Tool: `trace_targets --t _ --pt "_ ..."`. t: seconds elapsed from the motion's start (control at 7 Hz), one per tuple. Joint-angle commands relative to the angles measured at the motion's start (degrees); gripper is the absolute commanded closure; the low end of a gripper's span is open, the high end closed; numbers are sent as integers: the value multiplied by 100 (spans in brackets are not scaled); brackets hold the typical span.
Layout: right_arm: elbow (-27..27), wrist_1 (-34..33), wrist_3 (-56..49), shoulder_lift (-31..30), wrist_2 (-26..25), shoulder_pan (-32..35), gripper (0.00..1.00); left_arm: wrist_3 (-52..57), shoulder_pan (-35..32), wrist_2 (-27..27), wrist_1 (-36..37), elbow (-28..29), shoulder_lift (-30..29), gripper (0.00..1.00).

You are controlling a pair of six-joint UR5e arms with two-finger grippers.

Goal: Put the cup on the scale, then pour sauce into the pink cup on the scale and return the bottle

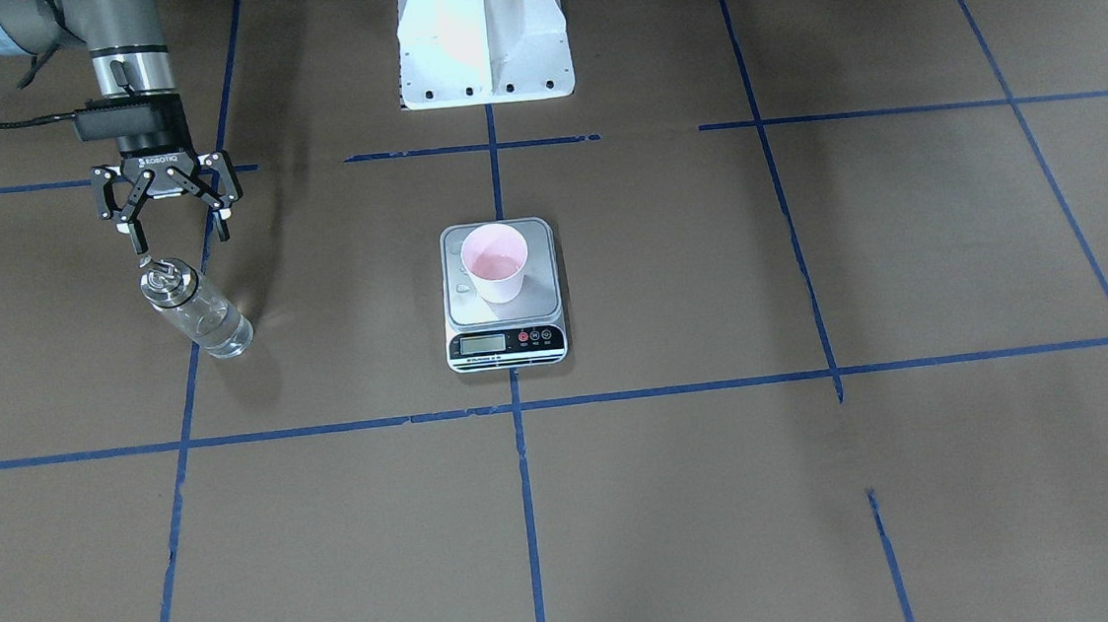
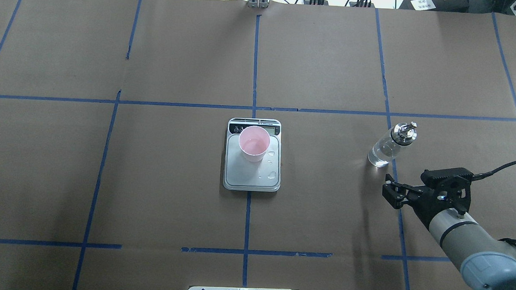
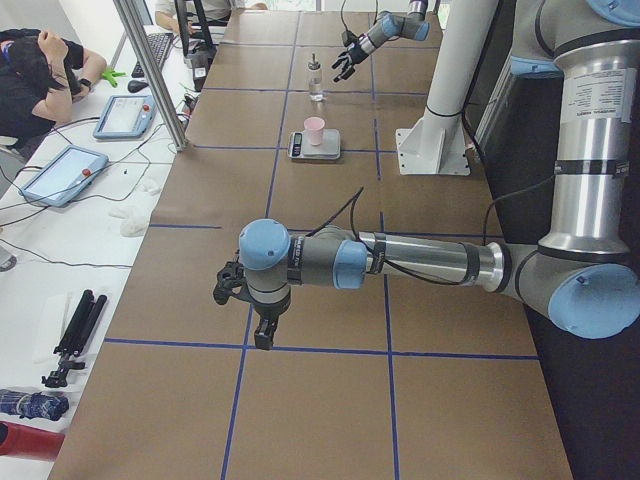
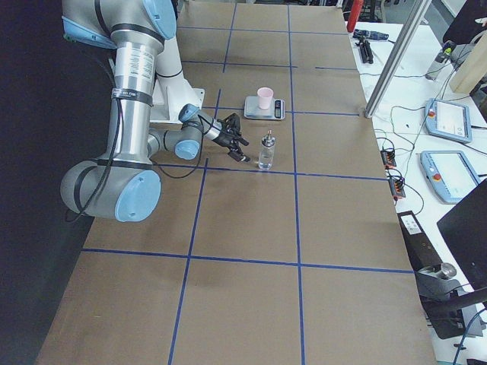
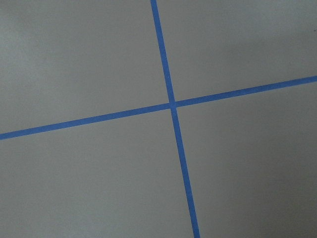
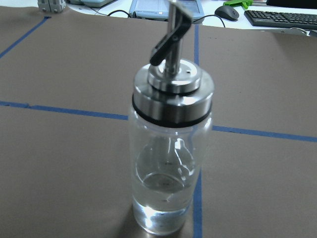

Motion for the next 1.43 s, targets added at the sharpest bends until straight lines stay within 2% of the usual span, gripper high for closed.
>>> trace_targets --t 0.0,0.29,0.57,0.71,0.86,1.0,1.14,1.29 --pt "119 1 -1151 -138 1126 863 0 0 3 0 0 -4 0 0" --pt "-161 88 -2476 -112 2453 2233 0 0 3 -157 -9 -4 0 0" --pt "-800 396 -4067 -60 4488 3980 0 0 3 -158 -9 -13 0 0" --pt "-1109 240 -4919 80 5317 4938 0 0 3 -167 -9 -22 0 0" --pt "-1355 -440 -5389 377 6039 5792 0 0 3 -167 -9 -22 0 0" --pt "-1462 -1734 -5802 893 6281 6453 0 9 3 -167 -9 -22 0 0" --pt "-1507 -3140 -6450 1308 6527 6807 0 9 3 -167 -9 -22 0 0" --pt "-1603 -3728 -7005 1390 6912 7107 0 9 3 -176 -9 -22 0 0"
